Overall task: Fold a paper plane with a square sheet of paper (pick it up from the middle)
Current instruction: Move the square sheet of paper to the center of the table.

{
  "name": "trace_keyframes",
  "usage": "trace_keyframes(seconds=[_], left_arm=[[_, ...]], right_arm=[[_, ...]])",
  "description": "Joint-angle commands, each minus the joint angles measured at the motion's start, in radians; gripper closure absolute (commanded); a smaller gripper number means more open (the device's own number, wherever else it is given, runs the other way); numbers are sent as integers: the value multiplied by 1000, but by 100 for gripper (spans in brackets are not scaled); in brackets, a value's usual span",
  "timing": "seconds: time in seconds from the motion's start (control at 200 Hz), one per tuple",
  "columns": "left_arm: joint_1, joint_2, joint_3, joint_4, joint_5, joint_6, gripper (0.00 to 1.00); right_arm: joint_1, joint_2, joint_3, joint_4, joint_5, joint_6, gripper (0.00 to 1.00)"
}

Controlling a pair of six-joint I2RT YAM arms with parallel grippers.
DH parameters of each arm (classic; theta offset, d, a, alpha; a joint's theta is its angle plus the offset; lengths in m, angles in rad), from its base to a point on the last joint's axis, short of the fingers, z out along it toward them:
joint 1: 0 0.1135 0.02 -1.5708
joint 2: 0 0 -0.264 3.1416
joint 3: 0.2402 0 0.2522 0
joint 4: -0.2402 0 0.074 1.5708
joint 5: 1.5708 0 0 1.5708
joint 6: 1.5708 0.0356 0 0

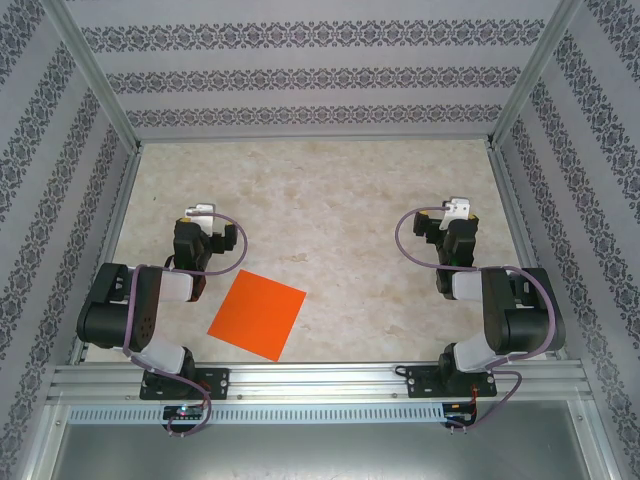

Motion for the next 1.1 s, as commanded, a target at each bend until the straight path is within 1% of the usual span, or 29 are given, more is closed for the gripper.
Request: trace_keyframes(seconds=[0.0, 0.5, 0.58, 0.624, 0.669, 0.754, 0.819, 0.844, 0.889, 0.959, 0.999, 1.024, 1.059, 1.099], left_arm=[[12, 0, 15, 30, 11, 11, 0], [12, -2, 12, 36, 12, 12, 0], [11, -44, 16, -3, 26, 18, 0], [11, -85, 17, -35, 14, 9, 0], [12, -131, 21, -90, 2, 0, 0], [13, -213, 11, -176, 20, -4, 0], [12, -273, -2, -229, 37, -13, 0], [13, -303, -9, -242, 42, -17, 0], [13, -360, -19, -260, 46, -36, 0], [13, -446, -7, -337, 56, -71, 0], [12, -490, 13, -396, 66, -97, 0], [13, -515, 35, -446, 65, -125, 0], [13, -541, 69, -527, 53, -173, 0], [13, -560, 108, -617, 27, -245, 0]], right_arm=[[-3, -14, 8, 28, -24, 4, 2], [-5, -13, 8, 28, -29, 8, 2], [-4, -20, 7, 29, -41, 3, 2], [4, -31, 15, -1, -39, -8, 2], [7, -26, 15, 8, -32, -11, 2], [9, -34, 17, -1, -31, -15, 2], [16, -74, 16, -27, -26, -23, 2], [23, -108, 26, -71, -21, -24, 2], [37, -193, 90, -301, -21, -11, 2], [45, -272, 225, -651, -62, 78, 2], [50, -294, 296, -813, -113, 156, 2], [52, -300, 331, -889, -171, 208, 2], [57, -305, 369, -966, -244, 286, 2], [68, -309, 393, -1013, -321, 392, 2]])
